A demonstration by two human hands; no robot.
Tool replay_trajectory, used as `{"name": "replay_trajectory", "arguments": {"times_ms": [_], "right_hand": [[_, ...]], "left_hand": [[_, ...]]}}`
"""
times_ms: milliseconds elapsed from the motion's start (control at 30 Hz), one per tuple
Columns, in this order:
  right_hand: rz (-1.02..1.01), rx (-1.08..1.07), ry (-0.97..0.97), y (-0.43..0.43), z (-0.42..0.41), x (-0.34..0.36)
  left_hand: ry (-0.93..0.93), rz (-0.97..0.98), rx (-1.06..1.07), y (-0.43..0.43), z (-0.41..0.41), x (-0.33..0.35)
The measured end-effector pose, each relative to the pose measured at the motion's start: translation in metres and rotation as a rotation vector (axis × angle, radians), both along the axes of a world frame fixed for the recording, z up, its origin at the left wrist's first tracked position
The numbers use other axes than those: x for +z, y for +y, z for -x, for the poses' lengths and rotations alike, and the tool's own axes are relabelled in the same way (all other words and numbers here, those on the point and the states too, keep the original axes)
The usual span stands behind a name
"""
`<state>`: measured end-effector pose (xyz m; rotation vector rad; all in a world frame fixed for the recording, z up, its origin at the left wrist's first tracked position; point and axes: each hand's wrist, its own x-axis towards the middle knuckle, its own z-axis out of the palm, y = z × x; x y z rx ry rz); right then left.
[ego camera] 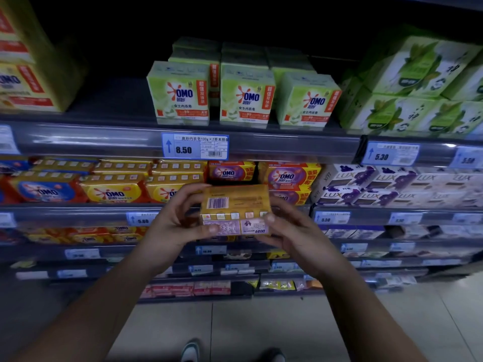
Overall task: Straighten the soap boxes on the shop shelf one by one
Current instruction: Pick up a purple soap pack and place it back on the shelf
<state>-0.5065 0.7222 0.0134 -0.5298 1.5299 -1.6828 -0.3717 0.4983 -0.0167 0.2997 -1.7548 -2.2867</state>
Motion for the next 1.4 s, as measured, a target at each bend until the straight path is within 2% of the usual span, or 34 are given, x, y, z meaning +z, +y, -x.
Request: {"name": "replay_trajectory", "arguments": {"times_ms": [133,233,367,467,667,767,867,967,1133,1400], "right_hand": [[0.024,-0.002,-0.131,-0.001,-0.002,-0.002],[0.05,-0.044,-0.094,-0.003,-0.002,-0.006],[0.079,-0.041,0.023,0.002,-0.003,-0.011],[0.124,-0.009,0.059,0.003,-0.003,-0.012],[0.101,-0.083,-0.177,0.0,-0.001,-0.007],[0.119,-0.141,-0.108,0.0,-0.003,-0.009],[0.113,-0.163,-0.017,0.001,-0.006,-0.012],[0.126,-0.155,0.011,-0.001,-0.008,-0.017],[0.108,-0.14,0.073,-0.004,-0.01,-0.022],[-0.037,-0.31,0.152,-0.019,-0.014,-0.033]], "left_hand": [[0.034,0.096,0.007,-0.002,0.0,0.008],[-0.002,0.136,-0.045,-0.005,-0.002,0.005],[-0.094,-0.074,-0.093,-0.004,-0.007,-0.001],[-0.053,-0.058,-0.054,0.001,-0.007,-0.001],[0.029,0.045,-0.021,0.0,-0.007,0.0],[0.003,0.088,-0.079,-0.003,-0.009,0.002],[-0.089,0.035,-0.066,-0.002,-0.011,0.004],[-0.039,0.024,0.013,0.002,-0.01,0.004],[0.011,0.025,0.021,0.002,-0.013,0.001],[-0.146,0.219,0.166,0.008,0.0,-0.006]]}}
